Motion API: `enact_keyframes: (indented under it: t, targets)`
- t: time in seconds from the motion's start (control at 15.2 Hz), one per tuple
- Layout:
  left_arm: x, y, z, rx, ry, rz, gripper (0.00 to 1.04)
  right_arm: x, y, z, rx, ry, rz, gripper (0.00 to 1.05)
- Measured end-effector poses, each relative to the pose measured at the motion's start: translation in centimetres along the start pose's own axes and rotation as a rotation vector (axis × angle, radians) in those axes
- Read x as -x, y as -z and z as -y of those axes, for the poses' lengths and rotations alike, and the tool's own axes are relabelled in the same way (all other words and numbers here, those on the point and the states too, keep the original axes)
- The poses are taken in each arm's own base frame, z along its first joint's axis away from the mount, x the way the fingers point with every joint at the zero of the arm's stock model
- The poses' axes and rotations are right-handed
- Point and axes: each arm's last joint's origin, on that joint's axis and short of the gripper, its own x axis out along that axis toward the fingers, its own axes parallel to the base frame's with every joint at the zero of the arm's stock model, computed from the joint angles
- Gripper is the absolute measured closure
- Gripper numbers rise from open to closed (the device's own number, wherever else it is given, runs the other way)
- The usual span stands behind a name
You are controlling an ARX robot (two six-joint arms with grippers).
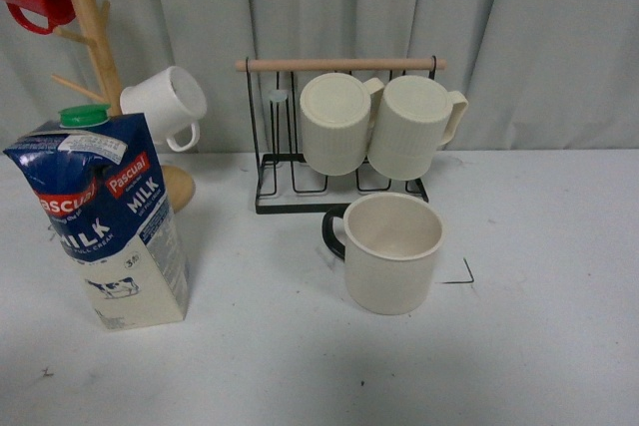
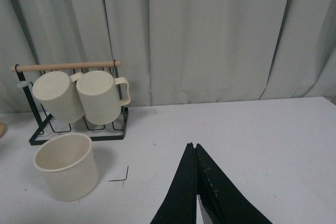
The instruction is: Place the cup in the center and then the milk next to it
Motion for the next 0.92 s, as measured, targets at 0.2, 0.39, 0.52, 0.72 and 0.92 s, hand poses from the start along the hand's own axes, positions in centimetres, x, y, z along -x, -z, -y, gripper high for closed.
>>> enact_keyframes:
  t: [0.2,0.39,0.52,0.72,0.92]
  targets:
    - [0.0,0.0,0.0,0.000,0.000,0.000,0.07,0.3,0.0,0.0,0.000,0.000,-0.001,1.03]
    - [0.0,0.0,0.0,0.000,0.000,-0.001,0.07,1.5,0.2,0.0,0.000,-0.001,0.008,1.03]
    - [0.0,0.0,0.0,0.000,0.001,0.000,0.07,1.5,0.4,0.0,0.000,-0.001,-0.014,1.03]
    - [0.0,0.0,0.0,0.000,0.000,0.000,0.07,1.5,0.4,0.0,0.001,0.000,-0.010,0.77]
    - [0.0,0.0,0.0,0.000,0.000,0.000,0.07,1.5,0.4,0.0,0.001,-0.001,-0.011,0.41]
